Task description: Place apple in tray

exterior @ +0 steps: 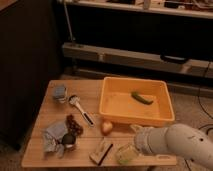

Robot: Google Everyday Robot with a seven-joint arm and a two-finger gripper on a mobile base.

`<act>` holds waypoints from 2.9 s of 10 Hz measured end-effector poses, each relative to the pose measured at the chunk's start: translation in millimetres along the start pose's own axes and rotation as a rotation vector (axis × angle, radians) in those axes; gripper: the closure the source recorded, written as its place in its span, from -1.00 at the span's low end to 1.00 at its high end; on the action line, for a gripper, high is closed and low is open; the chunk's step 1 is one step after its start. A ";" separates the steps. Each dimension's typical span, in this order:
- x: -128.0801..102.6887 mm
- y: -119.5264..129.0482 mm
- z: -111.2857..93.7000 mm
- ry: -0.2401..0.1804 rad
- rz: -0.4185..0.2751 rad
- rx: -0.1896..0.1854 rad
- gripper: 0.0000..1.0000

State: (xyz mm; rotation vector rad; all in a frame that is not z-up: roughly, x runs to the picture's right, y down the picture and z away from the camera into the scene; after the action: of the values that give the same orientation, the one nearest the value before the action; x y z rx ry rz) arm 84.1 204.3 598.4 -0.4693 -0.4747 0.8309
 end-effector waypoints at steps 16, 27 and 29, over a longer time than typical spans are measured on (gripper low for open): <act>-42.2 -24.4 79.2 -0.208 0.289 -0.163 -0.60; -26.5 -56.9 114.6 -0.321 0.606 -0.019 -0.60; -31.5 -59.1 120.9 -0.303 0.573 -0.002 -0.60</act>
State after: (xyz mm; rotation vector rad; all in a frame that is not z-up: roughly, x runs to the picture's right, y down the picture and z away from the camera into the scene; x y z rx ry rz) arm 31.5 169.8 721.5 -0.4901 -0.6310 1.4666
